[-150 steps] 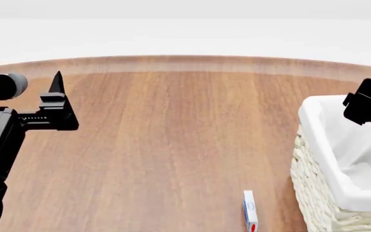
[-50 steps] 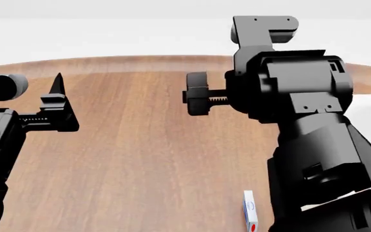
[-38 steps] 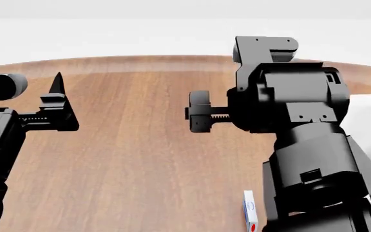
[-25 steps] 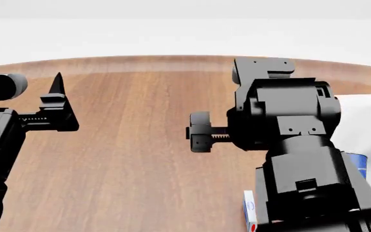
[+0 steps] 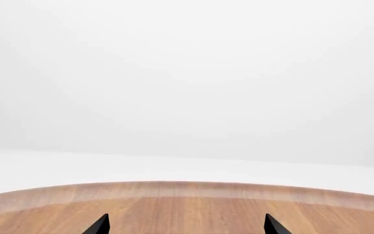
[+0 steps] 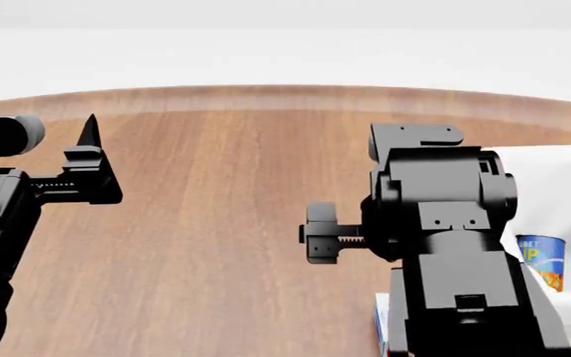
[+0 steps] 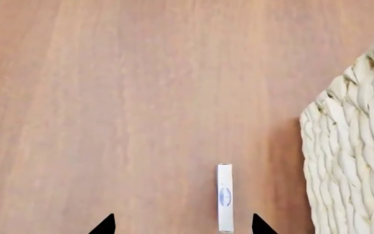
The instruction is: Pick up the alphabet soup and the cream cheese box, and put them in the basket.
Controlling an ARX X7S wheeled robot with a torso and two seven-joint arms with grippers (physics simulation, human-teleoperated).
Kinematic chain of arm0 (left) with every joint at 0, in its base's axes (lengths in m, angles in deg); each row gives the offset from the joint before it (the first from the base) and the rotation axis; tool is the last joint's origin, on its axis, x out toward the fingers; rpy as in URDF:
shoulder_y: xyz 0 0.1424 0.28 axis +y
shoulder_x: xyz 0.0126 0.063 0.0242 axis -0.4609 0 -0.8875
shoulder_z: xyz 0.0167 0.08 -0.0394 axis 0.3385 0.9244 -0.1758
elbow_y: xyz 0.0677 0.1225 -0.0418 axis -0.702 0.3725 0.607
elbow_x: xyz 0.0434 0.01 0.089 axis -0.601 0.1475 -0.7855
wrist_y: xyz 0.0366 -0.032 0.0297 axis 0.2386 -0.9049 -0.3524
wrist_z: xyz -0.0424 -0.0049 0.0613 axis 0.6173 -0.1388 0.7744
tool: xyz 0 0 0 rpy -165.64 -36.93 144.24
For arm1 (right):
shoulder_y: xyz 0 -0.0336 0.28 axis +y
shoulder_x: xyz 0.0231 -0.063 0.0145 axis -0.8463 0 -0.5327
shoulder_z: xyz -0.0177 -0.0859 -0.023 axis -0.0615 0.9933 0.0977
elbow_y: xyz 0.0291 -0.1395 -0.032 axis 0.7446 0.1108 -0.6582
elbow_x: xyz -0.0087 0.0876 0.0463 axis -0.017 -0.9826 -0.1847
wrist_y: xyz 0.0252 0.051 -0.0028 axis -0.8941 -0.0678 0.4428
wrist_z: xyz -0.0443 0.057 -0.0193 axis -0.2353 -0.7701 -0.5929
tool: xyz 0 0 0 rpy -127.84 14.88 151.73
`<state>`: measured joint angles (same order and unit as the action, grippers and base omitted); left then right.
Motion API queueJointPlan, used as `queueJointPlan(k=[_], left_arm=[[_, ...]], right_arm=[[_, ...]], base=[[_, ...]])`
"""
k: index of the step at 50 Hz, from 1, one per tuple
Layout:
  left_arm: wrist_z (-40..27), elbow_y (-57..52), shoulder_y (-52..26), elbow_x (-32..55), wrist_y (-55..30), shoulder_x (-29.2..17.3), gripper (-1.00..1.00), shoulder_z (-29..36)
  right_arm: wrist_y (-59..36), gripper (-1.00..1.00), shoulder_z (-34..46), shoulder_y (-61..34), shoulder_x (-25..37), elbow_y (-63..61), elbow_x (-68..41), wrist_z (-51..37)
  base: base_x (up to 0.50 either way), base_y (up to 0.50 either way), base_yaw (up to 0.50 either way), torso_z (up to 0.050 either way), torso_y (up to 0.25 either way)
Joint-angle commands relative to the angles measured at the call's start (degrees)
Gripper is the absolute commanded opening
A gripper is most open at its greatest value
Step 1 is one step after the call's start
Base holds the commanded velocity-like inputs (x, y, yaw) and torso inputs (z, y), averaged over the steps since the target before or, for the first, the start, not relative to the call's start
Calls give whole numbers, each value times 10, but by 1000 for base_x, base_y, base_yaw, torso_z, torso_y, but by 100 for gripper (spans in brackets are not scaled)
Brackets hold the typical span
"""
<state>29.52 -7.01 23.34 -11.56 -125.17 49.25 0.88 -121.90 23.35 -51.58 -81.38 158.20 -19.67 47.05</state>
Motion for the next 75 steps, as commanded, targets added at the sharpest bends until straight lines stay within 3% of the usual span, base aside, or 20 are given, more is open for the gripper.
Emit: queueJointPlan(k=[1, 18, 51, 56, 57, 75], left_arm=[[-1, 1, 0, 1, 1, -1, 100, 2], [18, -12, 11, 0, 22, -9, 100, 12], [26, -10, 18, -5, 39, -15, 100, 26], [34, -11, 18, 30, 31, -11, 100, 6], [31, -8, 9, 25, 12, -15, 100, 18], [29, -4, 20, 13, 46, -12, 100, 16]], right_arm=[[2, 100, -27, 12, 1, 0, 32, -18], [14, 100, -47, 24, 11, 0, 38, -27], [44, 100, -52, 34, 15, 0, 43, -38], [48, 100, -51, 35, 15, 0, 44, -39], [60, -100, -47, 35, 14, 0, 47, -46], [59, -100, -43, 36, 14, 0, 43, -40]], base=[[0, 0, 0, 0, 0], [0, 0, 0, 0, -10], [0, 0, 0, 0, -250], [0, 0, 0, 0, -216], [0, 0, 0, 0, 0], [0, 0, 0, 0, 0]])
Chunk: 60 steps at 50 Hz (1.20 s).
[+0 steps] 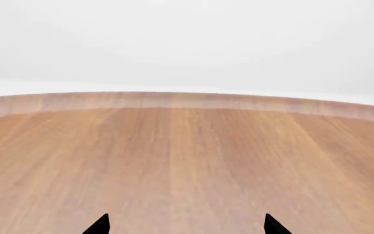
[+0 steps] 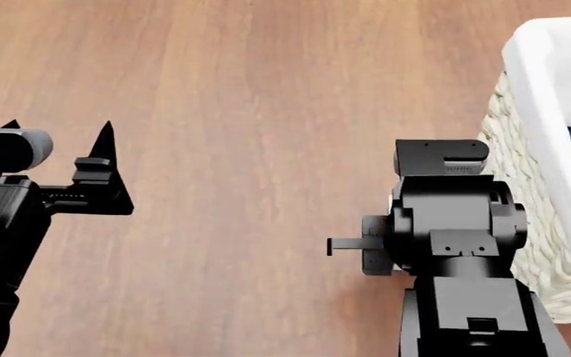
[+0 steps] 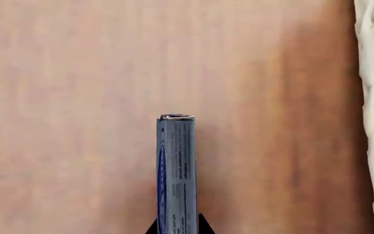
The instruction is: Pick up the alphabet soup and the cream cheese box, and put them in the basket.
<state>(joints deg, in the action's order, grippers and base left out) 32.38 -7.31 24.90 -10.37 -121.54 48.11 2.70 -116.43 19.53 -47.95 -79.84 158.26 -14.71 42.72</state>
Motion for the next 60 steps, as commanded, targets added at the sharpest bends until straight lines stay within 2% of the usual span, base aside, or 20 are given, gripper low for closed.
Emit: queueJointPlan(k=[1, 9, 15, 44, 56, 60], left_arm=[[-2, 1, 3, 9, -1, 0, 100, -5], [2, -3, 4, 21, -6, -4, 100, -9], [1, -5, 4, 22, -7, -5, 100, -8], [-8, -9, -1, 25, -6, -7, 100, -9], [-10, -1, 2, 13, 4, -7, 100, -1], [-10, 1, 1, 12, 5, -7, 100, 1]], right_arm=[[5, -100, -4, -1, -2, 0, -7, 4], [8, -100, 7, -10, -7, 0, -5, 23], [21, -100, 35, -22, -16, 0, -1, 77], [58, -100, 88, -88, -30, -6, -14, 149], [83, -100, 48, -107, 36, -6, -11, -23], [86, -100, 36, -109, 60, -5, -15, -50]], base=[[0, 0, 0, 0, 0], [0, 0, 0, 0, 215], [0, 0, 0, 0, 250], [0, 0, 1, 0, 235], [0, 0, 0, 0, 0], [0, 0, 0, 0, 0]])
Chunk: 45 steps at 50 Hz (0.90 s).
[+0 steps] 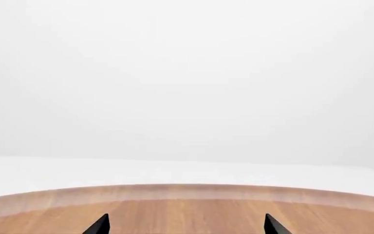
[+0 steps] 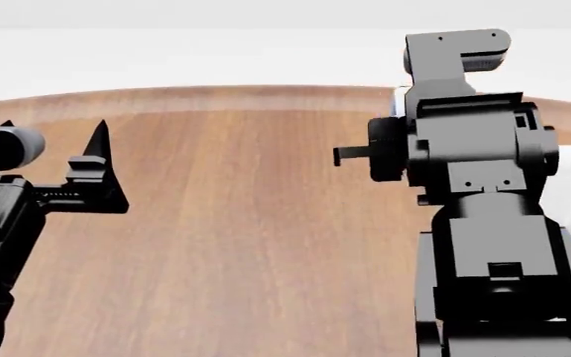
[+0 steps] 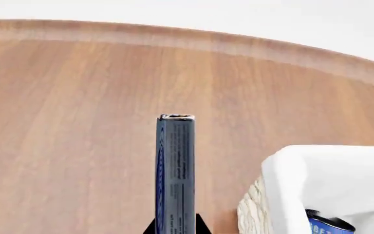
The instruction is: Pick up the alphabet soup and the cream cheese box, and put them in the basket.
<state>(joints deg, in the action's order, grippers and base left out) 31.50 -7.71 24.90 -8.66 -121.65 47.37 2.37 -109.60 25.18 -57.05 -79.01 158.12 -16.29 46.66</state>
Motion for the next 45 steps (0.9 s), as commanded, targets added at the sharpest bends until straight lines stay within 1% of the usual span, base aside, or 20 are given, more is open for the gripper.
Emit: queueJointPlan(k=[1, 8, 12, 18, 21, 32, 33, 45], left_arm=[[-1, 5, 2, -6, 7, 1, 100, 5], [-1, 6, 0, -7, 9, -1, 100, 6], [-1, 4, 0, -7, 10, 0, 100, 7], [-1, 5, 0, -7, 11, -1, 100, 9], [-4, 3, -2, -5, 8, -1, 100, 7], [-6, 0, -1, -4, 9, -3, 100, 7], [-4, 4, 2, -7, 13, -3, 100, 9], [-5, 8, 2, -10, 16, -2, 100, 14]], right_arm=[[18, -100, -22, -17, 57, -2, 2, -95], [37, -100, -52, -10, 102, -2, -9, -141], [46, -100, -62, -2, 116, -4, -12, -161], [52, -100, -66, 1, 119, -2, -14, -163], [67, -100, -83, 20, 129, 0, -22, -183], [77, -100, -101, 32, 131, 0, -19, -184], [96, -100, -121, 64, 139, 1, -34, -174], [106, -100, -158, 88, 144, 1, -16, -170]], base=[[0, 0, 0, 0, 0], [0, 0, 0, 0, 0], [0, 0, 0, 0, 0], [0, 0, 0, 0, 0], [0, 0, 0, 0, 0], [0, 0, 0, 0, 0], [0, 0, 0, 0, 0], [0, 0, 0, 0, 0]])
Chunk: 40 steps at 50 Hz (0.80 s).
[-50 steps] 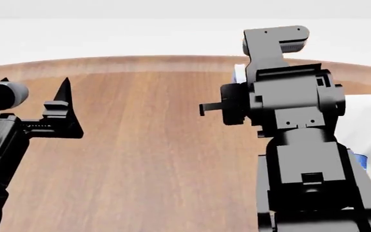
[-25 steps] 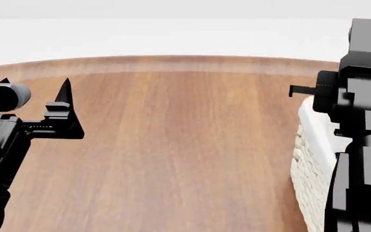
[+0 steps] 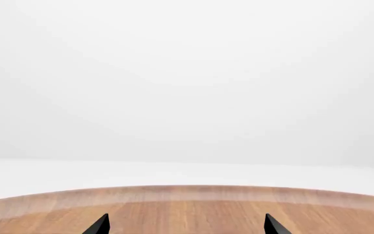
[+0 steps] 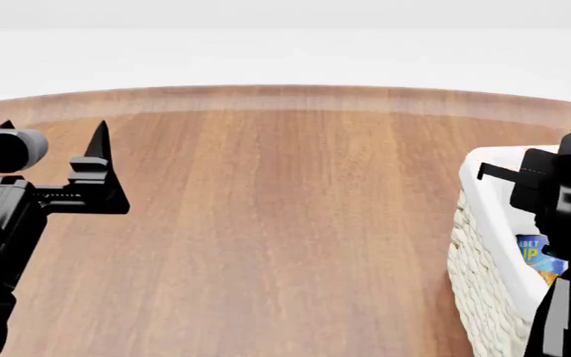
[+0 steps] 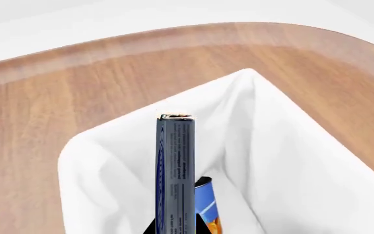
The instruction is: Pick up the alphabet soup and the cream cheese box, and put them in the basket.
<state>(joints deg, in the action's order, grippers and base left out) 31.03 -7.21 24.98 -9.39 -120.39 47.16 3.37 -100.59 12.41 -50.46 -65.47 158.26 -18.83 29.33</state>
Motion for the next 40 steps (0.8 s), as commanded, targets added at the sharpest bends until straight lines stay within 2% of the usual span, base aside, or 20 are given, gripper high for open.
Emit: queueJointPlan(k=[1, 9, 10, 27, 37, 40], left_arm=[[-1, 3, 1, -3, 3, 0, 100, 4], [0, 6, 2, -3, 7, -1, 100, 4], [0, 6, 2, -3, 7, -1, 100, 5], [-3, 3, 1, 2, 4, -2, 100, 5], [-5, 2, -4, 7, -1, -3, 100, 3], [-6, 4, -7, 7, -1, -2, 100, 4]], right_arm=[[16, -100, -32, 22, 8, 0, 11, 3], [17, -100, -52, 35, 13, 0, 17, -5], [17, 100, -53, 34, 13, 0, 18, -3], [24, 100, -57, 22, 15, 0, 33, -9], [45, 100, -27, -30, 8, -2, 50, 18], [18, 100, -9, -40, -3, -66, 60, 39]], base=[[0, 0, 0, 0, 0], [0, 0, 0, 0, 0], [0, 0, 0, 0, 0], [0, 0, 0, 0, 0], [0, 0, 0, 0, 0], [0, 0, 0, 0, 5]])
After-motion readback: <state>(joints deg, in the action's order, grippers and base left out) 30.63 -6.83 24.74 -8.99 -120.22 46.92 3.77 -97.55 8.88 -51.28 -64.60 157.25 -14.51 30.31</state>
